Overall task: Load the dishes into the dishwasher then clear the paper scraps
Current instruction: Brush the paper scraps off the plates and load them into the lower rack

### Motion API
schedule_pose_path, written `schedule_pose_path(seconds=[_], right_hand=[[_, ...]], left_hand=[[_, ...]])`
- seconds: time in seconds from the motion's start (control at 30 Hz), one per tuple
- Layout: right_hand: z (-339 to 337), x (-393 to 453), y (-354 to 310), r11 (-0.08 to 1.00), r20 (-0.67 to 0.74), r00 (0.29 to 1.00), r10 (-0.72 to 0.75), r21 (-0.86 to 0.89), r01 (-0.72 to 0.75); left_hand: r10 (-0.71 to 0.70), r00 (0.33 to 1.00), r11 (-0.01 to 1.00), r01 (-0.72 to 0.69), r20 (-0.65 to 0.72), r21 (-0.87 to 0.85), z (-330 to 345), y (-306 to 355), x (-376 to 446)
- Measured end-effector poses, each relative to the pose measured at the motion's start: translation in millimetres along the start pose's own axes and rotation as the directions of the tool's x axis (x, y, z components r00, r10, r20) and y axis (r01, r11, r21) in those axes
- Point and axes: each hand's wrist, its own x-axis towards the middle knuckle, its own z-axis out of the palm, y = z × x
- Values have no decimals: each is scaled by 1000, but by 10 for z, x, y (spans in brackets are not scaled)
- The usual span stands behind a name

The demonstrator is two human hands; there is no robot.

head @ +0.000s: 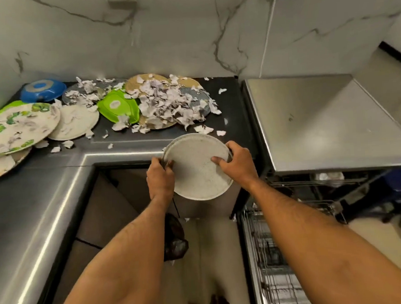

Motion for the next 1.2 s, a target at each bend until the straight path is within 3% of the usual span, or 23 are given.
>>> schedule_pose_path(seconds=[0.37, 0.77, 0.93, 1.2], right_hand=[[-238, -1018, 907, 960, -16, 970, 242, -138, -242], [-200, -1984, 1882, 867, -12, 881, 473, -176, -467], [-231, -2228, 2253, 851, -66, 861, 504, -135, -508], [-610, -2771, 3418, 811, -156, 811, 564, -77, -579]], left_hand=[[-30, 969, 1000, 29, 243, 9, 804, -442, -729], [62, 886, 994, -94, 459, 48, 1782, -771, -1380], [107, 871, 985, -157, 479, 67, 2210, -852, -1618], [122, 836, 970, -215, 535, 114, 3455, -873, -2379]])
